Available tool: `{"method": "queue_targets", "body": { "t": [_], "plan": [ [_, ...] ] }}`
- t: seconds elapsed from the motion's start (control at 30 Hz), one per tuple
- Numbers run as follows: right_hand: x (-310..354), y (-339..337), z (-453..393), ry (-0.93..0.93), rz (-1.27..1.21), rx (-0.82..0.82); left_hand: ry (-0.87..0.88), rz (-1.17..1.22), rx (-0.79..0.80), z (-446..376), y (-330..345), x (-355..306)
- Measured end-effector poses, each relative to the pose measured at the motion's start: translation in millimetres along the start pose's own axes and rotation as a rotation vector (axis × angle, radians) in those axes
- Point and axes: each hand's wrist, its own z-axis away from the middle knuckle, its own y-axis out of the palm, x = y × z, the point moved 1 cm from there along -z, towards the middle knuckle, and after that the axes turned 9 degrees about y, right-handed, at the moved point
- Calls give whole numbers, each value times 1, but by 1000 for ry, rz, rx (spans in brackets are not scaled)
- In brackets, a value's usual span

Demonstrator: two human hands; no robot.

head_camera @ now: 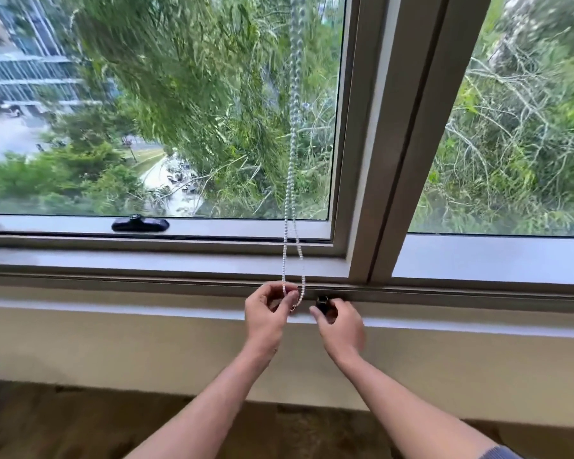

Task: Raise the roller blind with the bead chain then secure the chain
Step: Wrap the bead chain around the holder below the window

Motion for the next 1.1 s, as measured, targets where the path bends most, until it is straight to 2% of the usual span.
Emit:
{"method": "queue_targets", "body": {
  "t": [0.27,0.47,0.83,1.1],
  "plan": [
    [-8,-18,20,-121,-181,62,-31,-54,1,3,0,12],
    [-8,-26,30,-175,-203,101,-60,-91,36,21,10,17],
    [-9,-46,48,-159,-249,54,-84,-211,65,41,25,17],
    [-8,-53,52,-221,-196,-37,-147,-181,62,46,31,16]
  ]
}}
